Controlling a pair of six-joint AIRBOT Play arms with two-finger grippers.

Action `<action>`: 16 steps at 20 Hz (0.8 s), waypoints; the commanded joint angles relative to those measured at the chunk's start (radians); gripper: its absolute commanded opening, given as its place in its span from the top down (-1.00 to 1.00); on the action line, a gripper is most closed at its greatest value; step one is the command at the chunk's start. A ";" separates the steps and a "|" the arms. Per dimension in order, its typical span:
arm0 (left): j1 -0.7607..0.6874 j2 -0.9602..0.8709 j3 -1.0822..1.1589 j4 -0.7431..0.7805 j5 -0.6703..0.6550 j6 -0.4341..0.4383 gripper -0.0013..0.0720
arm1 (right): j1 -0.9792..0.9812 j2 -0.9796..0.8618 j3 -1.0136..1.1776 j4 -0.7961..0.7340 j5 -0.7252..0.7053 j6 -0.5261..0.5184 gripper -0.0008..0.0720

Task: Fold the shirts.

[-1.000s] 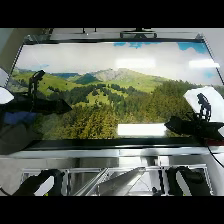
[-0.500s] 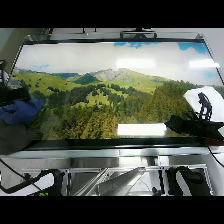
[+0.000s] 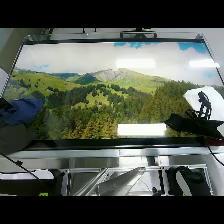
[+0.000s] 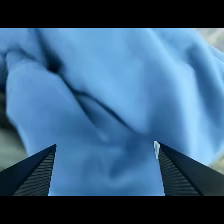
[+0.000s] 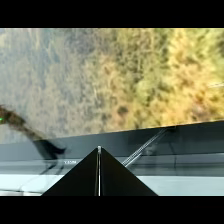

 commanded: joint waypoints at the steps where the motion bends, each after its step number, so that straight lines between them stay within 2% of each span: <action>1: 0.026 -0.100 0.001 -0.081 0.015 0.080 -0.99 | 0.001 -0.036 0.000 0.000 -0.003 0.000 0.92; 3: -0.002 -0.127 0.001 -0.075 0.000 0.082 -0.94 | 0.001 -0.063 0.000 0.000 -0.003 0.000 0.92; 4: -0.016 -0.135 0.001 -0.074 -0.001 0.082 -0.60 | 0.001 -0.075 0.000 0.000 -0.003 0.000 0.92; 5: -0.029 -0.143 0.001 -0.065 -0.005 0.084 0.31 | 0.001 -0.087 0.000 0.000 -0.003 0.000 0.92; 6: -0.037 -0.149 0.001 -0.065 -0.015 0.095 0.95 | 0.001 -0.096 0.000 0.001 -0.003 0.000 0.92; 8: -0.054 -0.144 0.017 -0.119 -0.018 0.082 0.96 | 0.001 -0.103 -0.001 0.013 -0.003 -0.004 0.92; 10: -0.074 -0.126 0.082 -0.265 -0.061 0.083 0.96 | 0.001 -0.103 -0.001 0.035 -0.004 -0.019 0.92; 14: -0.172 -0.040 0.245 -0.619 -0.187 0.143 0.96 | 0.001 -0.103 -0.001 0.113 -0.006 -0.167 0.92; 16: -0.273 0.010 0.293 -0.689 -0.233 0.150 0.95 | 0.001 -0.102 -0.001 0.131 -0.006 -0.211 0.92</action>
